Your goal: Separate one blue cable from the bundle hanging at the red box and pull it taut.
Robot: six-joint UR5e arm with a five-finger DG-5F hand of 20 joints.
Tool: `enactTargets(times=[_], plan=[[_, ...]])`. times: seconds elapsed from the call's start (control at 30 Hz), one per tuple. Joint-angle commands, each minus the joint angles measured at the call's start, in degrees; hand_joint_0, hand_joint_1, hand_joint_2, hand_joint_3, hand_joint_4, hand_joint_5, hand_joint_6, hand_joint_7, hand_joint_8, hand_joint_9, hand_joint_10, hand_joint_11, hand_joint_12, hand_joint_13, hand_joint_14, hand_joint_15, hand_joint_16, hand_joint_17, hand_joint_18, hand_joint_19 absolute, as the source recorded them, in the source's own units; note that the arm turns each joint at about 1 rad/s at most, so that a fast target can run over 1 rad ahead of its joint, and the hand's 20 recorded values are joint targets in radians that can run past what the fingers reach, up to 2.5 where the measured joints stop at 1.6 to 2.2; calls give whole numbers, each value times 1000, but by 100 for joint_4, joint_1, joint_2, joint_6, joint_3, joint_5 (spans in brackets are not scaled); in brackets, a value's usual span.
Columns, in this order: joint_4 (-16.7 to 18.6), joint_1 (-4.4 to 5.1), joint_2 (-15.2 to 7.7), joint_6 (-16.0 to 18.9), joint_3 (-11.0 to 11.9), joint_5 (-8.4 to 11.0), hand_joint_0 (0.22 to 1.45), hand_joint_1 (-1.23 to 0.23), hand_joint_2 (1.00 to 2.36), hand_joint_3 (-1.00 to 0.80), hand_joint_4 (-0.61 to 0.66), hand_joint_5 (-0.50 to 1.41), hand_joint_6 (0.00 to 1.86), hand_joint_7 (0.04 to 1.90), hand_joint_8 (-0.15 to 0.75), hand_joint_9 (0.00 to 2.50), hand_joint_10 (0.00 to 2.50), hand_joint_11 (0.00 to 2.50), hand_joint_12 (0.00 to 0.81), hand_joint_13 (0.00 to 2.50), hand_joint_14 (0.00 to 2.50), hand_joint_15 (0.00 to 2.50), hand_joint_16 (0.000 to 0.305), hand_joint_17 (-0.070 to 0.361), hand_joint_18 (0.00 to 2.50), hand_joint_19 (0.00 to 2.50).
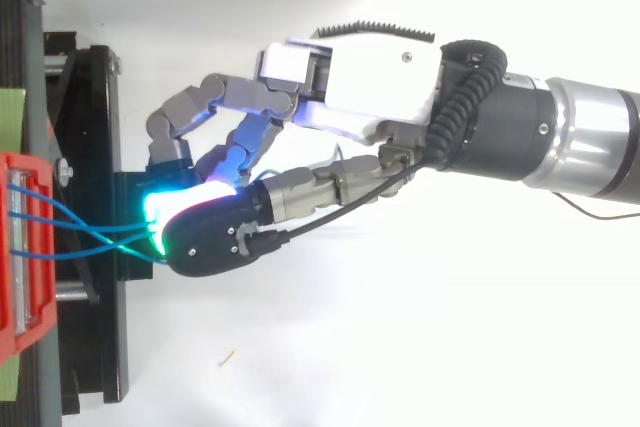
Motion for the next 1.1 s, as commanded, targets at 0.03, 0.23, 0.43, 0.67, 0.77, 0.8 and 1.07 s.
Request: enactTargets(times=[0.03,0.23,0.43,0.67,0.77,0.8,1.07], plan=[[10,3,0,-4,0,11,645,-772,1015,-272,134,-192,901,1182,330,974,23,1115,395,808,25,709,47,107,768,737],[1,11,0,-4,0,11,677,-801,1012,-347,101,-197,908,1149,326,964,23,1108,395,796,25,700,47,107,765,726],[-25,29,0,5,0,29,714,-836,1016,-281,10,-203,913,1247,322,954,23,1106,394,796,23,701,47,106,775,718],[-183,82,0,31,0,108,742,-885,1020,-224,26,-209,921,1373,323,946,23,1099,391,797,24,690,47,105,773,721],[-227,108,0,93,0,117,712,-860,1030,-66,29,-205,933,1512,326,977,22,1111,387,812,23,686,47,105,784,730],[-236,117,0,119,-8,117,704,-849,1033,-7,44,-204,932,1545,329,981,22,1122,388,816,23,692,47,105,788,730],[-315,187,0,233,-8,134,692,-845,1023,-119,163,-213,922,1339,331,959,23,1102,398,822,23,710,48,107,782,746]])
